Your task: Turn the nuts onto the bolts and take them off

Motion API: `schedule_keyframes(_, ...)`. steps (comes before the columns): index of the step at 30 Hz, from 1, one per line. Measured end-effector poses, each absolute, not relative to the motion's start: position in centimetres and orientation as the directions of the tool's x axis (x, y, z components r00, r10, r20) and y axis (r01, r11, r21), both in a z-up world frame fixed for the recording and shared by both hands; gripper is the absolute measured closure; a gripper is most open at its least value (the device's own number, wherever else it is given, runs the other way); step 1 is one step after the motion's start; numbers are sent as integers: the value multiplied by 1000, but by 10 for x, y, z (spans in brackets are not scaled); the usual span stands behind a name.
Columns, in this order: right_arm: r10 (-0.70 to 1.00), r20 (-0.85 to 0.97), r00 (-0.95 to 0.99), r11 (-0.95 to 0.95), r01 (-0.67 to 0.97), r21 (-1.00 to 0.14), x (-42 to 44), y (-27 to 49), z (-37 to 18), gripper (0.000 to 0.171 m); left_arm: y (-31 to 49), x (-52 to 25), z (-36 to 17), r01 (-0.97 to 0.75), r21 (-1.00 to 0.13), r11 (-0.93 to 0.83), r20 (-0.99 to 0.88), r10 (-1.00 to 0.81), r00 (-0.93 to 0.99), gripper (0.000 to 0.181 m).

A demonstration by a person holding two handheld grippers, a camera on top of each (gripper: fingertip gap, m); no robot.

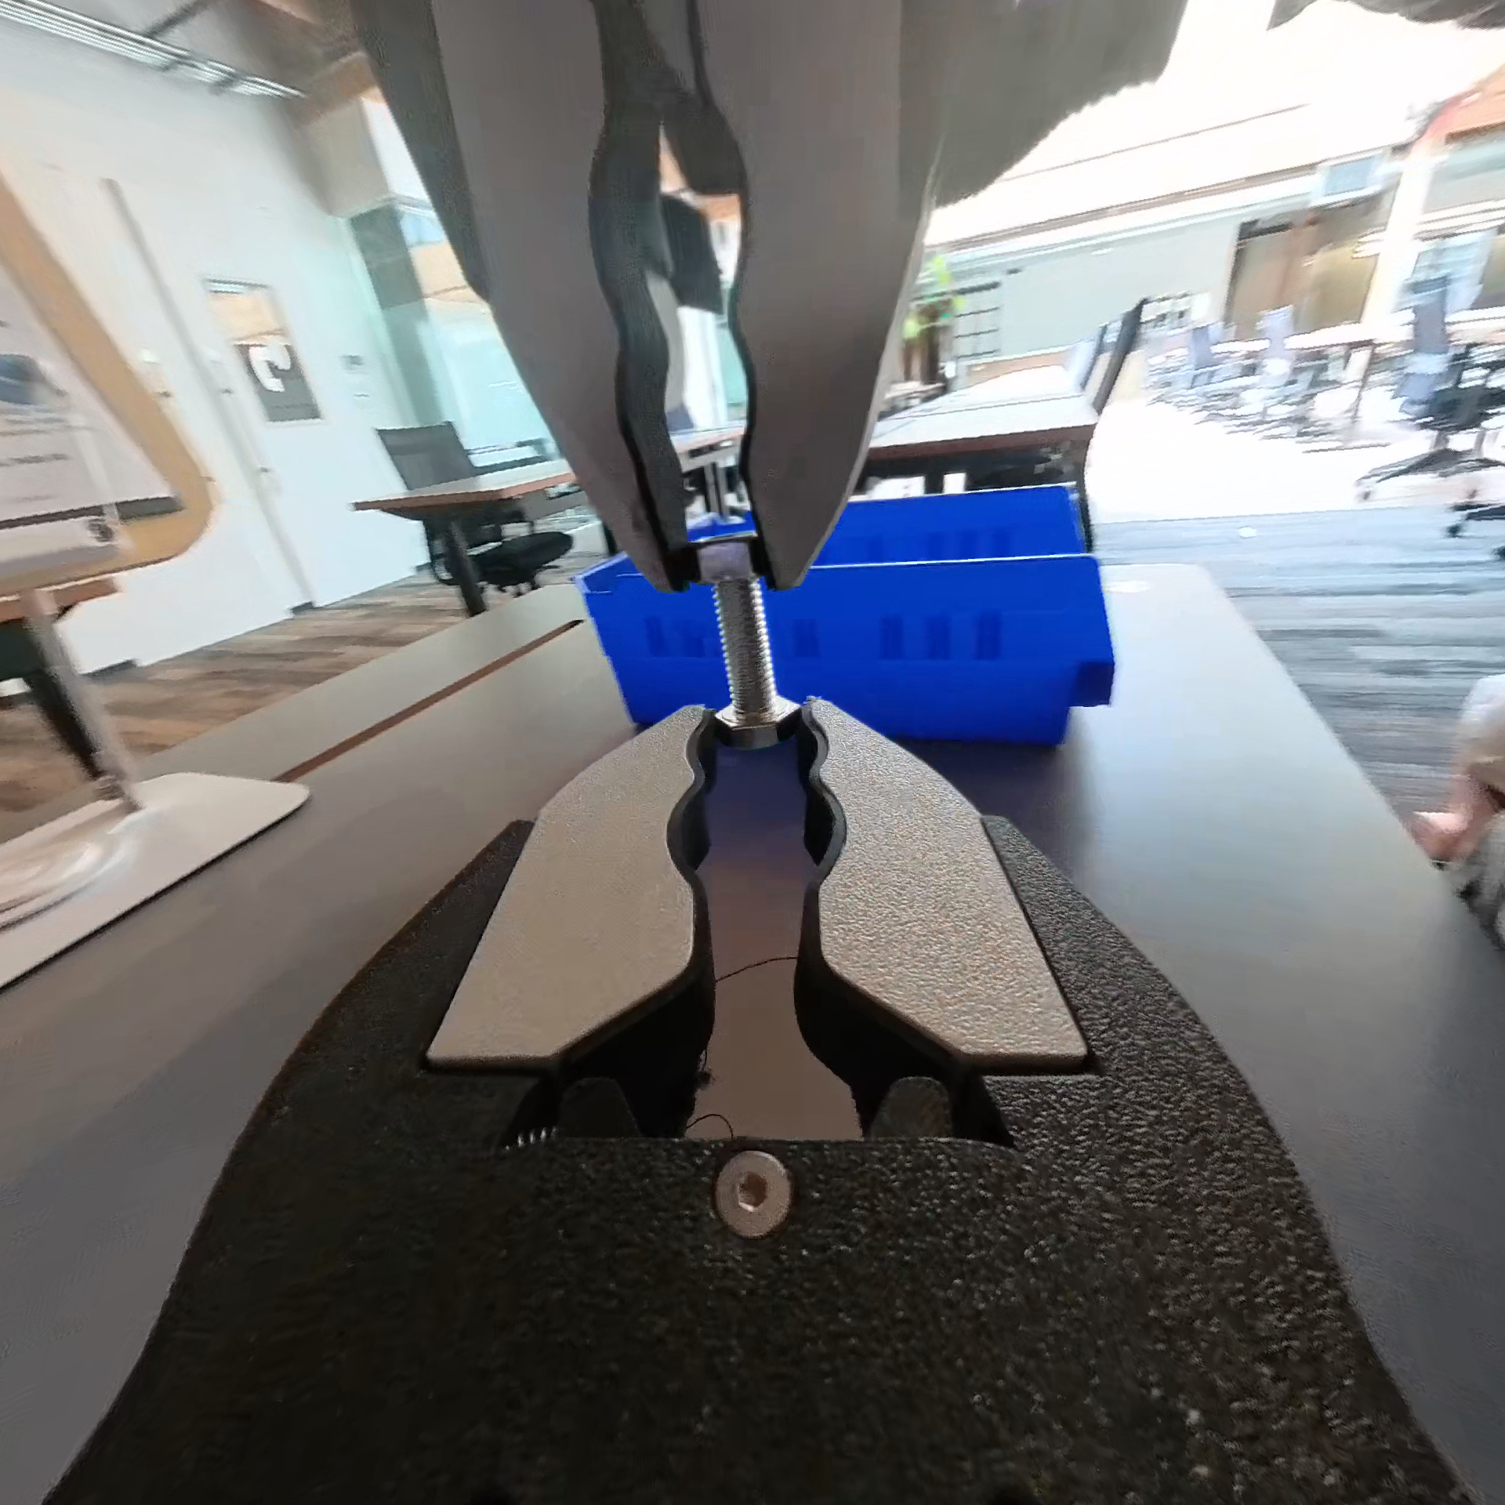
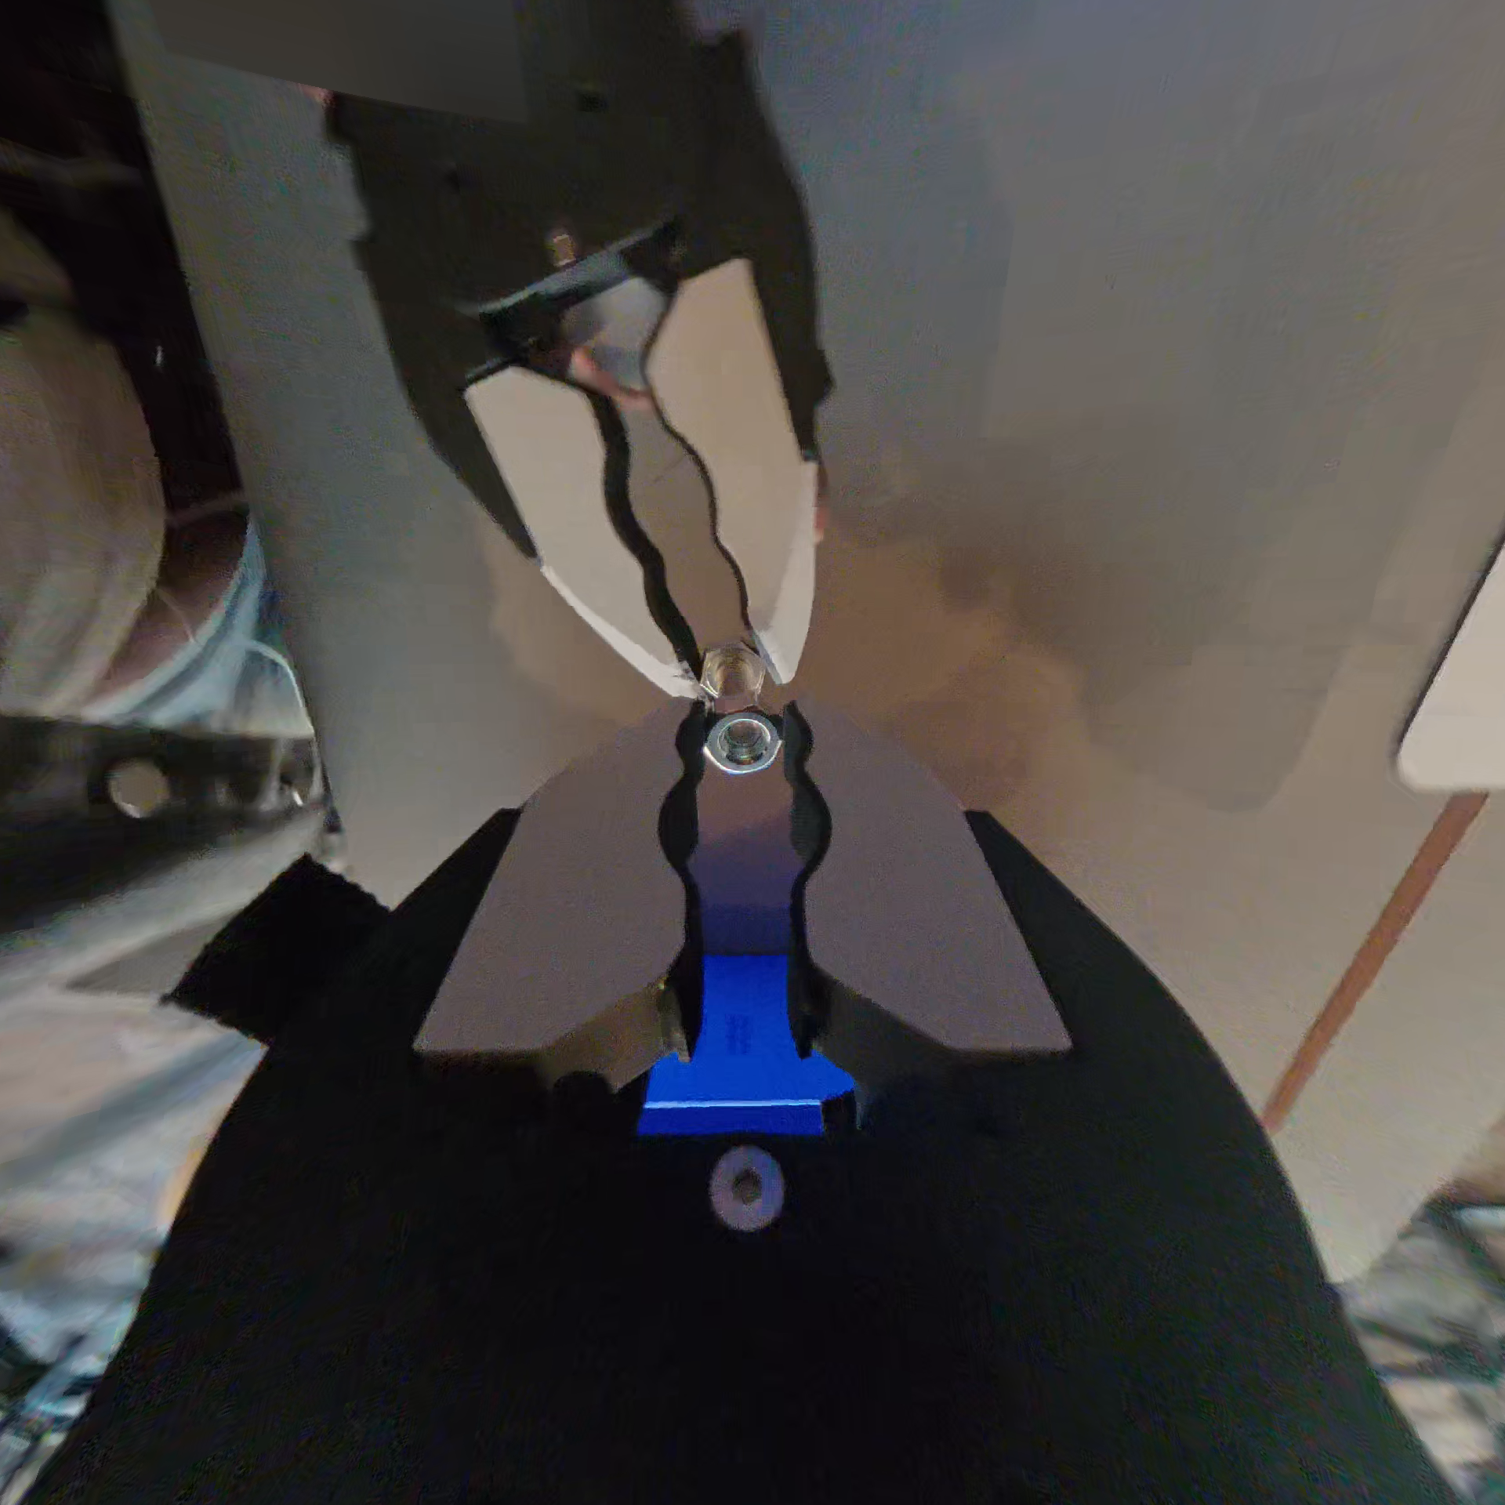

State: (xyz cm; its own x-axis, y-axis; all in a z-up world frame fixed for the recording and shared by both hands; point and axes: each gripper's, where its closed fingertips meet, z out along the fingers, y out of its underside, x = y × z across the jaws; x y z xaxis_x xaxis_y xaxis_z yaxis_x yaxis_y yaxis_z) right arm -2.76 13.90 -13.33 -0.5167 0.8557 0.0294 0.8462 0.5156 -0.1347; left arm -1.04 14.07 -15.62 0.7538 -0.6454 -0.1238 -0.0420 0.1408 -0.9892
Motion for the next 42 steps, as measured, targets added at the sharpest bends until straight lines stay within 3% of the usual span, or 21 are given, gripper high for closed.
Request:
schedule_keyframes(4, 965, -21, -263, 258, 957, -130, -30, 147, -135, 153, 147, -19, -157, -113, -982, 154, -180, -551, 815, 162)
schedule_keyframes(6, 970, -30, -241, 237, 965, -112, -29, 147, -137, 150, 147, -18, -159, -103, -984, 143, -167, -564, 809, 163)
schedule_keyframes(8, 941, 3, -338, 336, 934, -124, -31, 147, -132, 120, 142, -14, -154, -59, -988, 145, -137, -615, 776, 162)
schedule_keyframes(11, 763, 98, -639, 646, 756, -108, -24, 146, -119, 105, 133, -8, -149, 20, -991, 129, -77, -698, 712, 163)
schedule_keyframes(16, 489, 65, -870, 866, 474, -161, -8, 119, -115, 127, 120, 1, -142, 132, -987, 94, 3, -803, 596, 163)
schedule_keyframes(22, 423, 63, -904, 900, 411, -145, -9, 121, -121, 134, 114, 7, -143, 126, -987, 100, -13, -833, 554, 162)
schedule_keyframes(26, 386, 57, -921, 914, 374, -156, -11, 118, -124, 152, 114, 9, -144, 116, -988, 98, -19, -836, 549, 162)
schedule_keyframes(29, 433, 57, -899, 895, 421, -149, -15, 121, -123, 153, 118, 6, -145, 104, -989, 106, -26, -814, 581, 163)
schedule_keyframes(33, 613, 83, -786, 789, 603, -116, -23, 129, -126, 153, 129, -2, -148, 45, -991, 125, -59, -718, 694, 162)
schedule_keyframes(38, 897, 52, -439, 442, 892, -96, -24, 137, -146, 153, 139, -2, -167, 23, -998, 64, -27, -677, 735, 163)
schedule_keyframes(42, 957, 78, -279, 288, 945, -155, -30, 136, -146, 153, 138, -2, -165, 50, -997, 56, -4, -706, 708, 163)
